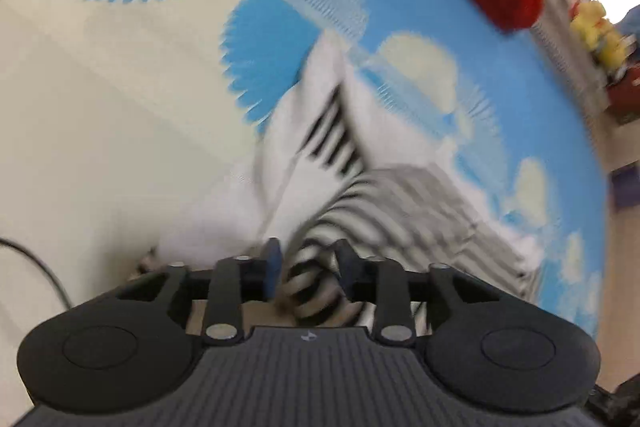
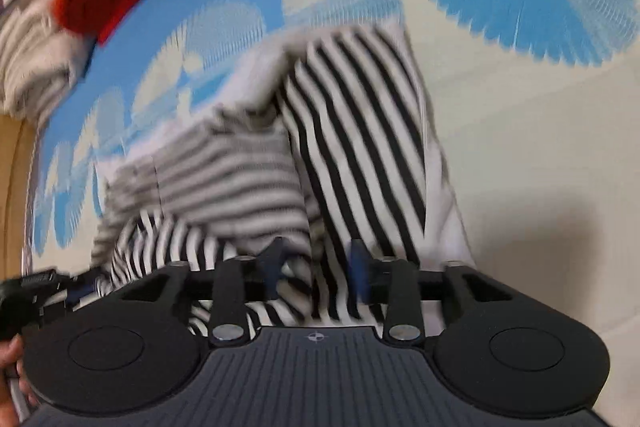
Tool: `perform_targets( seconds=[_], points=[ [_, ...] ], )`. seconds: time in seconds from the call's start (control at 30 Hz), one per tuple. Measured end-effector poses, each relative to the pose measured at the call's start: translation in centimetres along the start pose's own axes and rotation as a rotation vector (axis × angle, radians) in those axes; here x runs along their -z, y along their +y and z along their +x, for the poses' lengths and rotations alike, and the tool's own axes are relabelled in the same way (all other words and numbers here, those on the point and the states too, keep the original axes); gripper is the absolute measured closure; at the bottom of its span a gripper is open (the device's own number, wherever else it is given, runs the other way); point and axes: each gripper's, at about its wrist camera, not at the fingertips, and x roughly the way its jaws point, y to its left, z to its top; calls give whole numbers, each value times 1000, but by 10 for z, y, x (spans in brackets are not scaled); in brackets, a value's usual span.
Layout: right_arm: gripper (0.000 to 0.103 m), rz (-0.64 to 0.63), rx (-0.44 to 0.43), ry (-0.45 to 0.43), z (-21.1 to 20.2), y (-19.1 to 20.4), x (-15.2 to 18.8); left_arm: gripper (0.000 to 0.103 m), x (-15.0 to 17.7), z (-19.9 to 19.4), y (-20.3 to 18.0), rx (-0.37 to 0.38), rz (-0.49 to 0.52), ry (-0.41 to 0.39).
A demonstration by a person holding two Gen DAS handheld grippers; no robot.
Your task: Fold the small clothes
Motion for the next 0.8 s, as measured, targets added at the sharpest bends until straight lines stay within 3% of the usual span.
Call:
perform_targets(
  seconds=[0.07,0.2,0.23,0.27,0.3,0.4,0.47,0.5,0.57,0.63,0.67,0.7,0.8],
  points=[
    [55,17,-11,-19,2,0,-3,46,-2,2,-7,40,-7,3],
    [55,25,13,21,25,0,-4,51,6,20,-6,-5,-59,66],
    [68,23,10,25,28,1,-2,74,6,24,-6,-17,-63,68],
    [95,26,-7,18,28,2,-1,100,3,23,-8,-22,-56,59],
    [100,45,-21,-14,23,3,-1,100,3,17,-10,-21,-36,25],
    [101,78,-94,-177,-6,5,-7,100,-5,-12,-30,40,76,-119],
    [101,60,-57,-215,-13,6,-9,100,-4,-21,-35,36,128,-160],
    [101,58,-6,-179,-6,4,-9,100,-4,-16,-33,1,140,-140],
    [98,108,66,-39,19,-10,-4,99,-1,8,-18,-90,93,-18],
    [83,165,109,40,36,-21,1,92,2,30,-4,-156,38,76],
    [74,166,125,30,35,-21,2,84,0,29,-3,-166,42,86],
    [73,141,144,0,30,-15,0,84,-1,25,-7,-158,63,63],
    [70,50,206,-179,0,7,-4,75,-6,-4,-21,-72,110,-82]
  ],
)
